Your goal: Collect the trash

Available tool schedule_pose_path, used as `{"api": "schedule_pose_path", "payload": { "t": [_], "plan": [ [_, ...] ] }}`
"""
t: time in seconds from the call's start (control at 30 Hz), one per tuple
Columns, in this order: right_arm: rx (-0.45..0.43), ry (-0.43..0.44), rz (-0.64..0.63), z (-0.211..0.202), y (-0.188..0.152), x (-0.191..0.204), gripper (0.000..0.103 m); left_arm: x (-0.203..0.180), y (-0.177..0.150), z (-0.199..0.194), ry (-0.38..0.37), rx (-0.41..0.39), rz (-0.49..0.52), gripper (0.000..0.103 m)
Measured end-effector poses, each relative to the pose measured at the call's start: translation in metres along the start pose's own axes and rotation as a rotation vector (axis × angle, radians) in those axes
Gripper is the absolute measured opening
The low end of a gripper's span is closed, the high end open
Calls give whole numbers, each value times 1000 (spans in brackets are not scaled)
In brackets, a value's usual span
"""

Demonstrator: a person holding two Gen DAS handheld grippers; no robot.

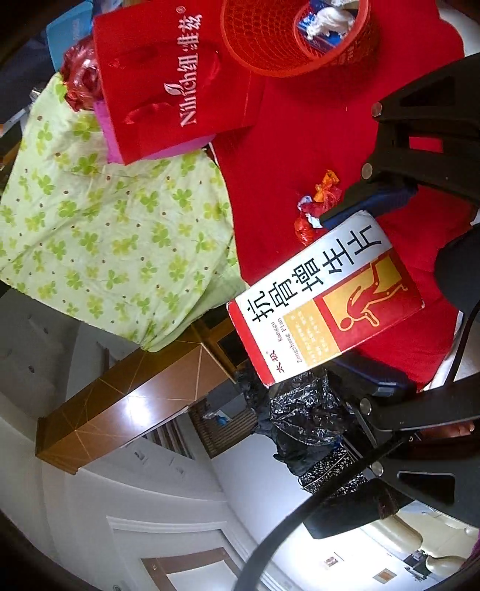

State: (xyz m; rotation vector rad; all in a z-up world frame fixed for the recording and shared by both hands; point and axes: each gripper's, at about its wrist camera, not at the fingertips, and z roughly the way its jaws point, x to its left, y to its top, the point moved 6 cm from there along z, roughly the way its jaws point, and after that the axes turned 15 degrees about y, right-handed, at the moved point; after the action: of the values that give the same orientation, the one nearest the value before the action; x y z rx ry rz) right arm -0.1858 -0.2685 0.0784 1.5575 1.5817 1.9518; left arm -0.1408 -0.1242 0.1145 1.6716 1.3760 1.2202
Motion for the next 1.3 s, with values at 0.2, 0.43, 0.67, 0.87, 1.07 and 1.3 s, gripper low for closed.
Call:
{"api": "schedule_pose_path", "payload": {
  "t": [0.2, 0.43, 0.67, 0.87, 1.07, 1.3],
  "plan": [
    [-27, -3, -9, -18, 3, 2, 70, -10, 3, -12, -6, -20, 19, 48],
    [-55, -9, -24, -32, 6, 6, 70, -17, 6, -21, -14, -36, 38, 48],
    [-82, -18, -34, -44, 7, 6, 70, -24, 8, -24, -18, -40, 58, 48],
    [-101, -34, -33, -55, 8, 4, 70, -31, 9, -25, -29, -39, 73, 48],
    [-118, -53, -38, -66, 9, 5, 70, -35, 11, -25, -44, -42, 84, 48],
    [-134, -71, -45, -77, 8, 7, 70, -42, 11, -25, -61, -39, 94, 48]
  ]
}}
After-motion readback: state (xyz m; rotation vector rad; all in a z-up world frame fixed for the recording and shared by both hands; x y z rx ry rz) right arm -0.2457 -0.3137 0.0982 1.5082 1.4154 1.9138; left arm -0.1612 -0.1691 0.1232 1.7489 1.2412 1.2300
